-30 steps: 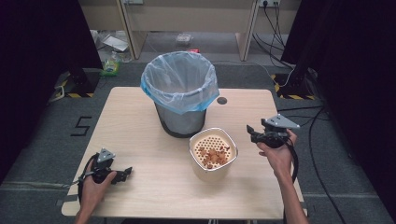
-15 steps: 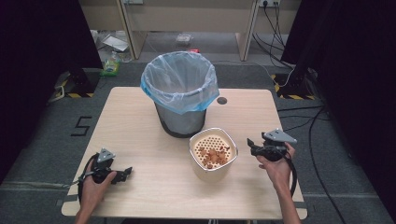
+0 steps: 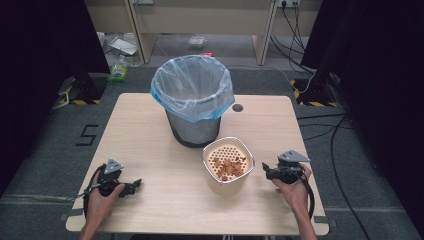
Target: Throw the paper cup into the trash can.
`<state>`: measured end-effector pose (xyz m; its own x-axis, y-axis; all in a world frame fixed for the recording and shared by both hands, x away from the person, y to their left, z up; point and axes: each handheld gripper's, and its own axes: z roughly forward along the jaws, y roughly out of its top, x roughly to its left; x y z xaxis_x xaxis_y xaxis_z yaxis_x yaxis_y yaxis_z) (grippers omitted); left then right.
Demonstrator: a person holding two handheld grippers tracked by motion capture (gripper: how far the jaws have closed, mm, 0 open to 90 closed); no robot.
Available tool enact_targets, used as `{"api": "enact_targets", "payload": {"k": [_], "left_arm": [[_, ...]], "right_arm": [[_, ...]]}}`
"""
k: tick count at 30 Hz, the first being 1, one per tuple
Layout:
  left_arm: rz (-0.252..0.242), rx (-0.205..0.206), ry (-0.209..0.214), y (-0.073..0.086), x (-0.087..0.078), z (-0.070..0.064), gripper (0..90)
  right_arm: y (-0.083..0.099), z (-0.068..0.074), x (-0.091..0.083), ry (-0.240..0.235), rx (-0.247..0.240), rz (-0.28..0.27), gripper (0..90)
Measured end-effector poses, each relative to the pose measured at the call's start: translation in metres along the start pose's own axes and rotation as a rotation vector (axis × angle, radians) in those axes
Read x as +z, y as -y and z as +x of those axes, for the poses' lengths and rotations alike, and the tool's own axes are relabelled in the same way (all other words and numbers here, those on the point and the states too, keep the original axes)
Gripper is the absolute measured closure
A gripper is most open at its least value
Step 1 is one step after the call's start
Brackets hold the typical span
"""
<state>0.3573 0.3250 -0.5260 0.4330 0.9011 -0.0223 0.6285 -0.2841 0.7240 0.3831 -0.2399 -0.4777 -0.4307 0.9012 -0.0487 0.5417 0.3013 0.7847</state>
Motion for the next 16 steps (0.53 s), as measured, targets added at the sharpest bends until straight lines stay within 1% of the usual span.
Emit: {"api": "enact_targets", "payload": {"k": [1, 2, 3, 5, 6, 8, 10, 11, 12, 13, 14, 16], "left_arm": [[0.000, 0.000, 0.000, 0.000, 0.000, 0.000, 0.0], [0.000, 0.000, 0.000, 0.000, 0.000, 0.000, 0.0], [0.000, 0.000, 0.000, 0.000, 0.000, 0.000, 0.0], [0.000, 0.000, 0.000, 0.000, 0.000, 0.000, 0.0], [0.000, 0.000, 0.000, 0.000, 0.000, 0.000, 0.0], [0.000, 0.000, 0.000, 0.000, 0.000, 0.000, 0.0], [0.000, 0.001, 0.000, 0.000, 0.000, 0.000, 0.0], [0.000, 0.001, 0.000, 0.000, 0.000, 0.000, 0.0], [0.000, 0.001, 0.000, 0.000, 0.000, 0.000, 0.0], [0.000, 0.000, 0.000, 0.000, 0.000, 0.000, 0.0], [0.000, 0.000, 0.000, 0.000, 0.000, 0.000, 0.0], [0.000, 0.000, 0.000, 0.000, 0.000, 0.000, 0.0]], "right_arm": [[0.001, 0.000, 0.001, 0.004, -0.006, 0.028, 30.9], [0.001, 0.000, 0.001, 0.004, -0.006, 0.028, 30.9], [0.004, 0.000, 0.002, 0.018, -0.015, 0.040, 31.5], [0.005, 0.000, 0.003, 0.017, -0.011, 0.042, 31.5], [0.008, 0.000, 0.005, 0.010, -0.008, 0.057, 31.4], [0.009, 0.000, 0.006, 0.015, -0.008, 0.065, 31.3], [0.014, 0.002, 0.011, 0.008, -0.003, 0.091, 30.8], [0.015, 0.002, 0.012, 0.007, -0.012, 0.108, 30.0], [0.015, 0.002, 0.012, 0.007, -0.012, 0.108, 30.0], [0.015, 0.003, 0.014, 0.010, -0.021, 0.119, 29.6], [0.016, 0.005, 0.016, 0.006, -0.024, 0.142, 28.5], [0.017, 0.007, 0.019, 0.000, -0.035, 0.159, 27.0]]}}
